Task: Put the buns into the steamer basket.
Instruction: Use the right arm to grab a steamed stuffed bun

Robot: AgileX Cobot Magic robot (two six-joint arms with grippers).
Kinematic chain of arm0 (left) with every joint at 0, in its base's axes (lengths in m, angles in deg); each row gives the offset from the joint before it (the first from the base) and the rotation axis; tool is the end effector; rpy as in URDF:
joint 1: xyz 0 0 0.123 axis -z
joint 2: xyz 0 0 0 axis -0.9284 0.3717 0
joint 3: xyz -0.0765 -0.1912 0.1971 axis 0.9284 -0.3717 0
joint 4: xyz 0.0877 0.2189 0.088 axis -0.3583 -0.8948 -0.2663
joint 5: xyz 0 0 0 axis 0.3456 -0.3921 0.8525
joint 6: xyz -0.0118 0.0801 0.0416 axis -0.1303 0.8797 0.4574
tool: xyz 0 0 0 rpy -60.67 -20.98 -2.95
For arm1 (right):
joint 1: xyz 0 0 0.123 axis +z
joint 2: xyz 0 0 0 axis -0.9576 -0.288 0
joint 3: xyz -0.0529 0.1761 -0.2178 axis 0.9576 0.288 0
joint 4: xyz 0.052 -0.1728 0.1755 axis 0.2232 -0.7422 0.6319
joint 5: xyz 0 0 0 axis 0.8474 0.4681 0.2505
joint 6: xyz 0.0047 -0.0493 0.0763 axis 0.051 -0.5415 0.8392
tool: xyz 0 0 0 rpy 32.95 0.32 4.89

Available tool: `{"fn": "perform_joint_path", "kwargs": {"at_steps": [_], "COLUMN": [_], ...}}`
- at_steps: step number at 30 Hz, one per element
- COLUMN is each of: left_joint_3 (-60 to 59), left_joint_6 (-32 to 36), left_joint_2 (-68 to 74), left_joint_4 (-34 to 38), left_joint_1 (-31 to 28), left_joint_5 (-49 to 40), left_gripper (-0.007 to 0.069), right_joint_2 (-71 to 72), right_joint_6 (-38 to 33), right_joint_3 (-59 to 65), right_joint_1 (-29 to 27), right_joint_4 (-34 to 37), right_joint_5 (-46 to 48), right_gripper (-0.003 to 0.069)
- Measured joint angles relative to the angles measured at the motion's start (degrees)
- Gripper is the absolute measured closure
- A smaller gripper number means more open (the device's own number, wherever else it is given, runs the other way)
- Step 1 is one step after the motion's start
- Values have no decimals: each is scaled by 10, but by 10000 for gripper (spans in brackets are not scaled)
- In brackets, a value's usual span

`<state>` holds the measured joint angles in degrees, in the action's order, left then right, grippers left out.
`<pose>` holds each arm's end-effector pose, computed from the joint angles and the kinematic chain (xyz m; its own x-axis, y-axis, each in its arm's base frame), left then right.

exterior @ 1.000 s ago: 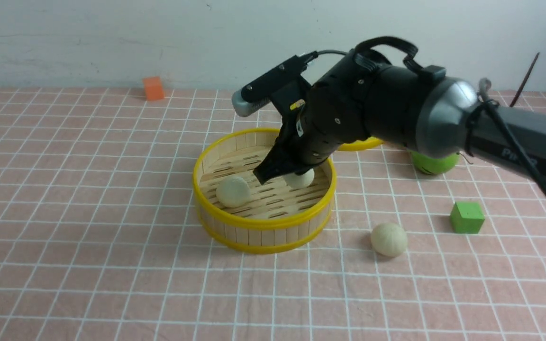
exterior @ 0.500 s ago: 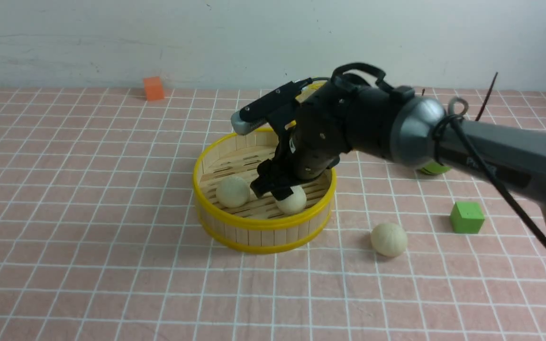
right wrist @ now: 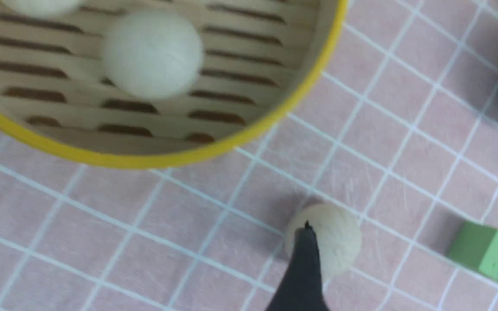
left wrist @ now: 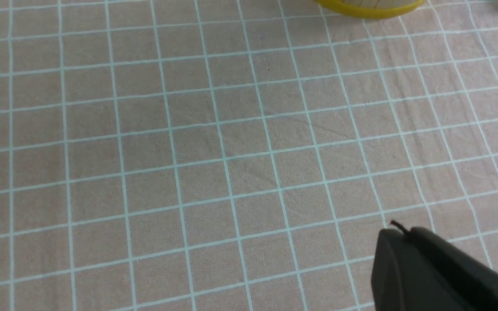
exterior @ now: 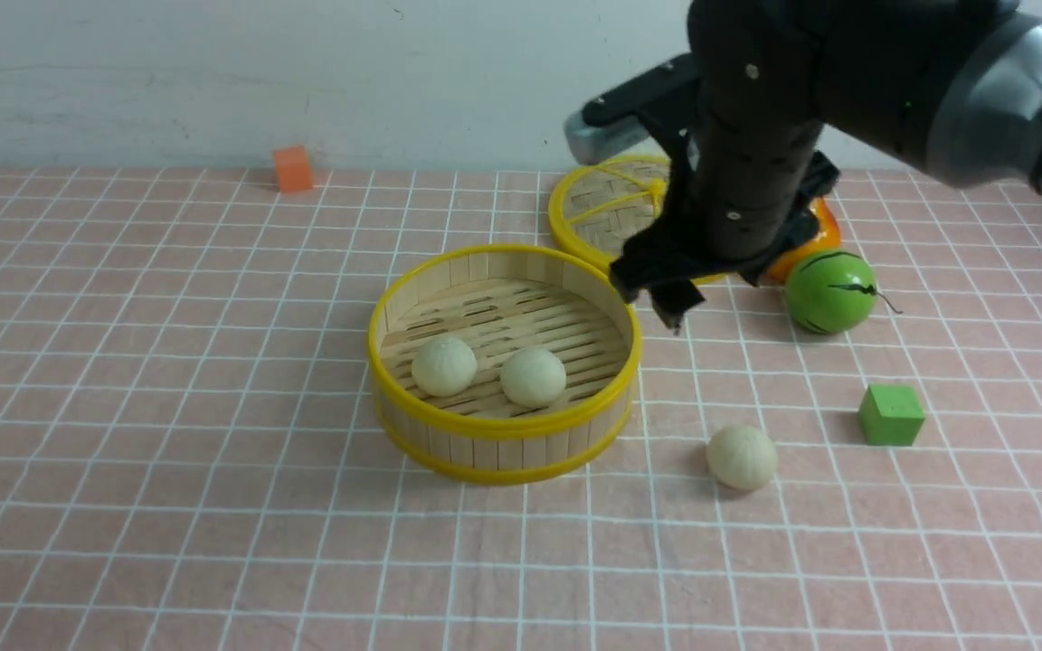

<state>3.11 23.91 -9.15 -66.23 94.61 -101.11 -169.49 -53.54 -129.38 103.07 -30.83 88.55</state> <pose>0.0416 -0.0140 0.3590 -0.6929 0.0557 -0.7189 0.2288 0.9625 -0.1459 0.3758 0.1951 0.3049 -0.8427 -0.4011 -0.3591 -0.3694 0.9160 -0.1565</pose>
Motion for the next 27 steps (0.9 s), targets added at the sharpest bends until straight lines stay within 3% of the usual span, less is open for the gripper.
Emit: {"fn": "perform_joint_path", "kwargs": {"at_steps": [4,13,21,25,27], "left_joint_3": [0,0,0,0,0], "left_joint_6": [0,0,0,0,0], "left_joint_2": [0,0,0,0,0], "left_joint_4": [3,18,36,47,50], "left_joint_1": [0,0,0,0,0], "left_joint_5": [0,0,1,1,1], "left_gripper": [637,636,630,627,626], "right_joint_2": [0,-4,-25,-38,-38], "right_joint_6": [0,13,19,19,19], "right_joint_3": [66,227,234,234,234], "right_joint_1": [-33,-62,-62,-62,-62], "right_joint_4": [16,57,55,58,57], "right_joint_5": [-27,-241,-258,-235,-232], "right_gripper": [98,98,111,219,327]}}
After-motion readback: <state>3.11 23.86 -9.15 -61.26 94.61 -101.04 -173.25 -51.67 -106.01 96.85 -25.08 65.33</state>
